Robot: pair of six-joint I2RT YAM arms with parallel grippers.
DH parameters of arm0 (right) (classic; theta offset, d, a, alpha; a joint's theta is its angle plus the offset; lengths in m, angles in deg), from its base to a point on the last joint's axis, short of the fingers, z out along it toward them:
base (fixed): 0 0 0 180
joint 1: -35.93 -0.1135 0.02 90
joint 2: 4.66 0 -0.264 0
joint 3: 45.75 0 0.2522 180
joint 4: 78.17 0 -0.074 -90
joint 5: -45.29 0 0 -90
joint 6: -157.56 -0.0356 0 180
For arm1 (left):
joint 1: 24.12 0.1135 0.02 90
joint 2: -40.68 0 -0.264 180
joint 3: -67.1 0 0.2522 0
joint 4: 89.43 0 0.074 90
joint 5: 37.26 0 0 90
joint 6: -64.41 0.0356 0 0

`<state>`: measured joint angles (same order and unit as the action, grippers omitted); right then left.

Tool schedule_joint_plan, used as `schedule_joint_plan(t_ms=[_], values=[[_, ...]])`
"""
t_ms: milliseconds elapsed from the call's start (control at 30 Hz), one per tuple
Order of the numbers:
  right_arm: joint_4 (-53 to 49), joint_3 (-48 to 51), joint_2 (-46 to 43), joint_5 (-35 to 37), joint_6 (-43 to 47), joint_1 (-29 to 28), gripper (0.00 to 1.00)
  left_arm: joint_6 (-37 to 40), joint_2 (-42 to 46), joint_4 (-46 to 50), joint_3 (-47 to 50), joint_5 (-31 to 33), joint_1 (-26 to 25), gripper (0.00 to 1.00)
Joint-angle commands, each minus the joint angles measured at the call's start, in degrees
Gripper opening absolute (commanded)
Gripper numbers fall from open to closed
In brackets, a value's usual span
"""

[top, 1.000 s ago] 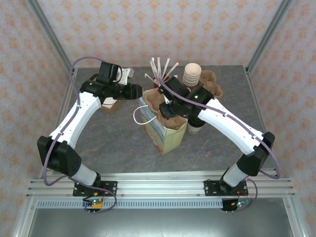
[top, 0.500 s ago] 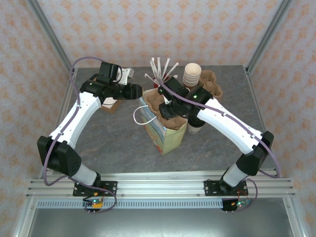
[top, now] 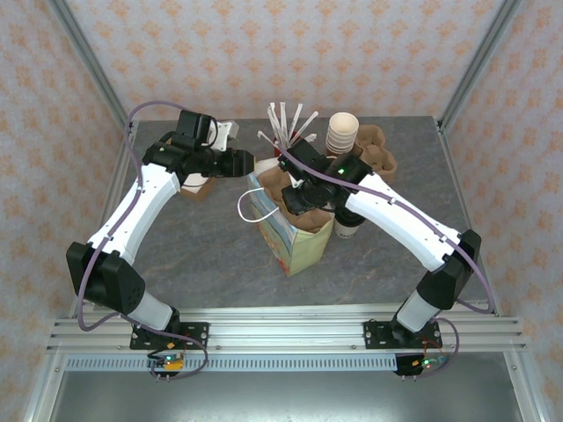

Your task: Pack the takeout coffee

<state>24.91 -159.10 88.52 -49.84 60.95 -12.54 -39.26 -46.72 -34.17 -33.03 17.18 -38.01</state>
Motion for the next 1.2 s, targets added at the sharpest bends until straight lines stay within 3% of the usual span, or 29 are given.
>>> schedule_joint_plan(t_ms=[0, 233, 567, 1167], values=[[-1.2, 1.0, 1.7, 1.5, -0.5, -0.3, 0.27, -1.0, 2.0, -2.0, 1.0, 0.6, -0.2, 0.52], [0.2, 0.8, 4.5, 1.9, -0.3, -0.3, 0.27, -3.6, 3.8, -5.1, 0.9, -0.5, -0.3, 0.60], [1.7, 1.8, 8.2, 2.1, 0.2, 0.2, 0.27, -6.6, 7.4, -7.9, 1.0, 4.1, -0.3, 0.69], [5.2, 6.0, 13.9, 0.7, 2.9, 1.7, 0.28, -7.4, 14.8, -8.4, 4.6, 13.1, -0.3, 0.72]])
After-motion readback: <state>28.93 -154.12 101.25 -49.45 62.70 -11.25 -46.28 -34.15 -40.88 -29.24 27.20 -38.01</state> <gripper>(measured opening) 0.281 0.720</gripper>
